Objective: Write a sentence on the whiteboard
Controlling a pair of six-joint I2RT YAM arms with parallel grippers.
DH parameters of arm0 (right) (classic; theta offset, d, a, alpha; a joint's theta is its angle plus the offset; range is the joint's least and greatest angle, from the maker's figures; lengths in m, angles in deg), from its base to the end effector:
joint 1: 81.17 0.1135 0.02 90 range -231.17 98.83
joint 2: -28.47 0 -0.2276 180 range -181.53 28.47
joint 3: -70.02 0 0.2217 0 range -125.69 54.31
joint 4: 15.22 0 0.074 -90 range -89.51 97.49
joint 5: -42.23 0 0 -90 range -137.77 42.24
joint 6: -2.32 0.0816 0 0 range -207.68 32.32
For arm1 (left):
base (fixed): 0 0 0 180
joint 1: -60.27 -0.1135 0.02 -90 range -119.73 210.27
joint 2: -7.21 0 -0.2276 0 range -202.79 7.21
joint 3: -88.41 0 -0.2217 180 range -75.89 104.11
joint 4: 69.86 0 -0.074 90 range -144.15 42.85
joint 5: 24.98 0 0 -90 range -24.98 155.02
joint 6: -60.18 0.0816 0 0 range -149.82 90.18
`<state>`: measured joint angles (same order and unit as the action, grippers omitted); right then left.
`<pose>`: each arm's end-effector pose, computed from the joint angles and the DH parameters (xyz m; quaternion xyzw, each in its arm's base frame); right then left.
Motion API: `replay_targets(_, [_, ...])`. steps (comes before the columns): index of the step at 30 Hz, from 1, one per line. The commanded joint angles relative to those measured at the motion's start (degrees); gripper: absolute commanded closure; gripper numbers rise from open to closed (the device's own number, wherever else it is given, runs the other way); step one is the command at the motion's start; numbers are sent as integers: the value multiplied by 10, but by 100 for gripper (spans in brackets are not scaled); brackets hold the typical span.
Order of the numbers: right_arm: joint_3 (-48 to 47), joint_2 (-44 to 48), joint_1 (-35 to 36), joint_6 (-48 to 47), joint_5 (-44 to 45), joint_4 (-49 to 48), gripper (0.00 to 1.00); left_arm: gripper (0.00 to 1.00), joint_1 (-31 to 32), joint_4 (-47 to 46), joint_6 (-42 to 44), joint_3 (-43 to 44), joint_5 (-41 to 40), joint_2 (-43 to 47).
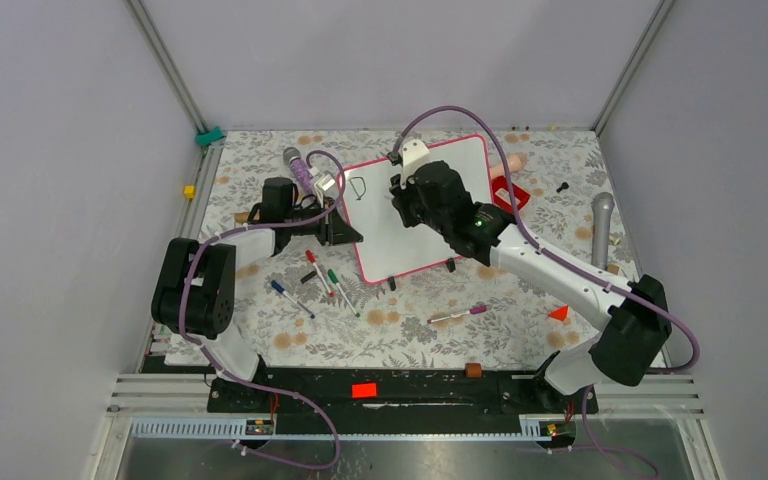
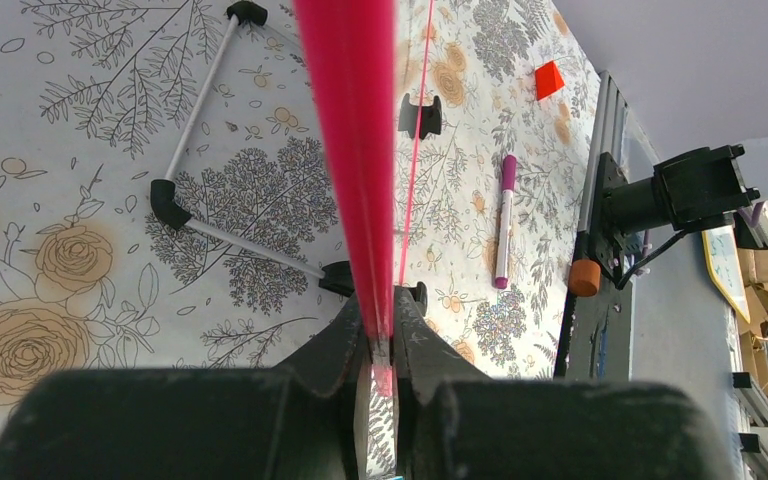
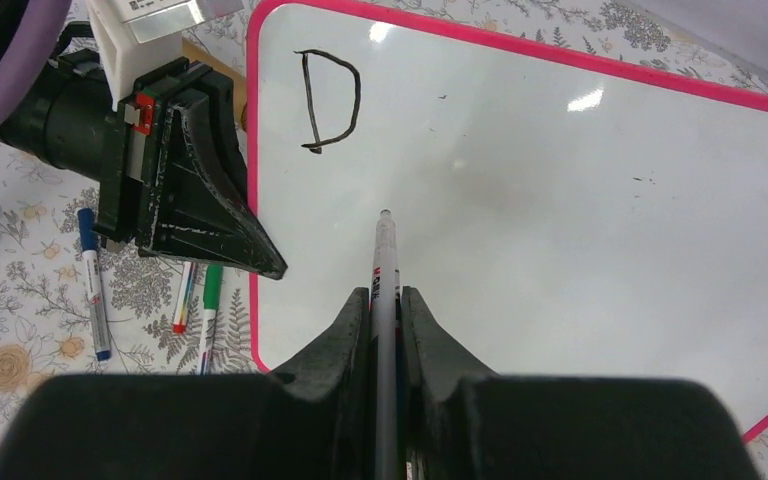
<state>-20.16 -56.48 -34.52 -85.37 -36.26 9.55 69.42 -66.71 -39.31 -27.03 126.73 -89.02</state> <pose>0.2630 0.2548 0.3089 -0.2531 0.7745 0.1633 0.5563 0.3103 -0.1228 0.1590 0.2353 0.7615 -0.5129 0.3187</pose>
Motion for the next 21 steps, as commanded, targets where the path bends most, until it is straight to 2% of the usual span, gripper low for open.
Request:
replay_targets(1, [-1,28,-8,-9,7,-54,100,100,-6,-31,15,-11,-29,-22])
replay_targets(12, [-9,19,-10,-20,-9,-56,100,100,-7,-82,-14,-34,-55,-14])
replay_targets(21, [5,60,-10,-16,10,-46,100,100,-8,-96,-17,-51,-62,2])
